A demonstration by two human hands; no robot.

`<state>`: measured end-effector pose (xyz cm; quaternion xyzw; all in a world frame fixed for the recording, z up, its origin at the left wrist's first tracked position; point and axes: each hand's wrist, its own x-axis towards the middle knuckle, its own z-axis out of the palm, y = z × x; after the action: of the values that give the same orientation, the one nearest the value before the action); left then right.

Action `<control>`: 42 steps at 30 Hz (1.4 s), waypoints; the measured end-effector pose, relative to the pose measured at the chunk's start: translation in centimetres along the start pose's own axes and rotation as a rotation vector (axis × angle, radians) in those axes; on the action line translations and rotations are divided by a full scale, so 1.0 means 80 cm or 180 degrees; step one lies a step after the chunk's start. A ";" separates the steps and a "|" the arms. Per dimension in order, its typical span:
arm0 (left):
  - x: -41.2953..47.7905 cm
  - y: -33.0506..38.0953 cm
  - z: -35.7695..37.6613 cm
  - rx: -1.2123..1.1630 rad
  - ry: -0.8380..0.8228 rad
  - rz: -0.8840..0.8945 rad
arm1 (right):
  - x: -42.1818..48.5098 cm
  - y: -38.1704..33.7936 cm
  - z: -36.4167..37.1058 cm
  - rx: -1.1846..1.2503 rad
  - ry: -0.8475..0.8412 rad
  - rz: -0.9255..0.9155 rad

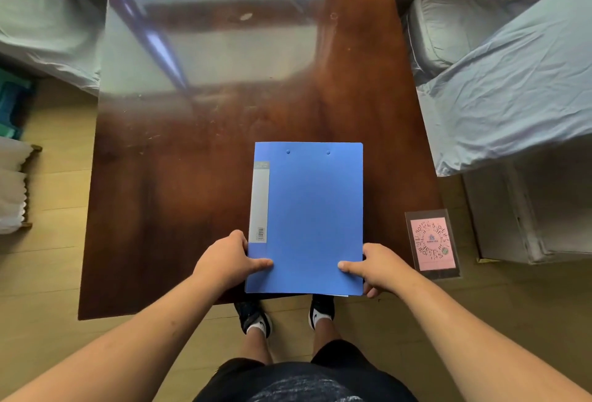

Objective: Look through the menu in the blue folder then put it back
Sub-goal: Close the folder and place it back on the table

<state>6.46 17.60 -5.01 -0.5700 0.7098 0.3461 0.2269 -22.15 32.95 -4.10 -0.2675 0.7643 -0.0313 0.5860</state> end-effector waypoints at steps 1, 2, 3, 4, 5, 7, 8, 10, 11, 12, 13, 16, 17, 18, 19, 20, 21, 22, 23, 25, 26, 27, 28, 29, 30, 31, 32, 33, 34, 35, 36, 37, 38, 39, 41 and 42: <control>0.000 0.000 0.000 -0.0001 -0.0014 -0.0002 | -0.001 0.000 0.000 -0.0045 0.0000 0.0024; -0.001 0.000 0.001 -0.0006 -0.0017 -0.0003 | -0.002 -0.001 0.001 -0.0112 0.0020 0.0047; -0.002 0.000 0.001 -0.0009 -0.0008 0.0002 | -0.004 -0.002 0.002 -0.0186 0.0093 0.0071; -0.003 0.000 0.003 -0.0009 0.0011 0.0012 | -0.007 -0.004 0.004 -0.0270 0.0259 0.0099; -0.004 0.001 0.003 0.0003 0.0030 0.0031 | -0.011 -0.007 0.007 -0.0371 0.0555 0.0114; -0.006 0.002 0.005 0.0097 0.0029 0.0105 | -0.021 -0.010 0.015 -0.0707 0.1565 -0.0086; -0.007 0.003 0.006 0.0180 0.0008 0.0159 | -0.025 -0.010 0.018 -0.0960 0.2086 -0.0382; -0.007 0.010 0.010 0.0344 -0.0042 0.0268 | -0.035 -0.017 0.025 -0.1448 0.2834 -0.1113; -0.006 0.014 0.013 0.0415 -0.0050 0.0316 | -0.041 -0.026 0.029 -0.1598 0.3027 -0.1449; -0.006 0.018 0.015 0.0472 -0.0034 0.0347 | -0.045 -0.037 0.036 -0.1732 0.3047 -0.1747; -0.005 0.025 0.018 0.0514 -0.0001 0.0384 | -0.047 -0.046 0.044 -0.1857 0.2951 -0.1956; -0.002 0.043 0.027 0.0582 0.0156 0.0484 | -0.044 -0.069 0.078 -0.2182 0.2233 -0.1997; -0.001 0.050 0.030 0.0641 0.0219 0.0529 | -0.041 -0.073 0.086 -0.2243 0.1977 -0.1857; 0.000 0.057 0.032 0.0705 0.0277 0.0567 | -0.037 -0.074 0.093 -0.2281 0.1718 -0.1656; 0.000 0.063 0.034 0.0752 0.0313 0.0594 | -0.032 -0.073 0.097 -0.2343 0.1524 -0.1444; 0.000 0.070 0.036 0.0781 0.0326 0.0611 | -0.027 -0.070 0.099 -0.2419 0.1440 -0.1282; 0.000 0.077 0.037 0.0800 0.0325 0.0625 | -0.024 -0.066 0.099 -0.2482 0.1420 -0.1163; -0.001 0.083 0.038 0.0818 0.0318 0.0641 | -0.021 -0.061 0.099 -0.2507 0.1417 -0.1078; -0.001 0.089 0.040 0.0839 0.0312 0.0658 | -0.019 -0.056 0.098 -0.2498 0.1401 -0.1025; -0.001 0.099 0.041 0.0902 0.0313 0.0694 | -0.017 -0.047 0.094 -0.2492 0.1367 -0.0985; -0.002 0.104 0.042 0.0936 0.0320 0.0718 | -0.016 -0.043 0.092 -0.2495 0.1359 -0.0965; -0.002 0.108 0.043 0.0964 0.0326 0.0747 | -0.015 -0.040 0.090 -0.2489 0.1360 -0.0942; -0.003 0.112 0.043 0.0987 0.0327 0.0773 | -0.014 -0.037 0.089 -0.2476 0.1358 -0.0921; -0.003 0.115 0.044 0.1004 0.0320 0.0794 | -0.013 -0.034 0.088 -0.2462 0.1356 -0.0904; -0.003 0.118 0.044 0.1020 0.0307 0.0810 | -0.014 -0.032 0.087 -0.2447 0.1346 -0.0881; -0.002 0.121 0.044 0.1032 0.0295 0.0821 | -0.014 -0.030 0.085 -0.2436 0.1341 -0.0862; -0.002 0.124 0.044 0.1042 0.0282 0.0829 | -0.015 -0.028 0.084 -0.2422 0.1338 -0.0848; -0.002 0.127 0.045 0.1055 0.0278 0.0838 | -0.015 -0.026 0.083 -0.2413 0.1350 -0.0843; -0.003 0.129 0.046 0.1069 0.0277 0.0841 | -0.016 -0.024 0.082 -0.2416 0.1366 -0.0834; -0.002 0.131 0.047 0.1081 0.0288 0.0843 | -0.015 -0.021 0.081 -0.2428 0.1390 -0.0833; -0.003 0.133 0.048 0.1093 0.0296 0.0846 | -0.015 -0.019 0.080 -0.2437 0.1402 -0.0830; -0.003 0.135 0.049 0.1097 0.0303 0.0856 | -0.014 -0.017 0.080 -0.2431 0.1419 -0.0837; -0.003 0.136 0.049 0.1104 0.0300 0.0862 | -0.014 -0.017 0.078 -0.2437 0.1413 -0.0821; -0.003 0.137 0.050 0.1103 0.0299 0.0869 | -0.014 -0.016 0.077 -0.2440 0.1417 -0.0819; -0.003 0.138 0.051 0.1112 0.0291 0.0871 | -0.014 -0.013 0.076 -0.2442 0.1414 -0.0821; -0.002 0.138 0.052 0.1125 0.0292 0.0863 | -0.013 -0.012 0.076 -0.2442 0.1408 -0.0820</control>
<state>-4.45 22.03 -5.03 -0.4360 0.8391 0.2174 0.2421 -16.05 34.20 -4.73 -0.5447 0.7879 0.1248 0.2587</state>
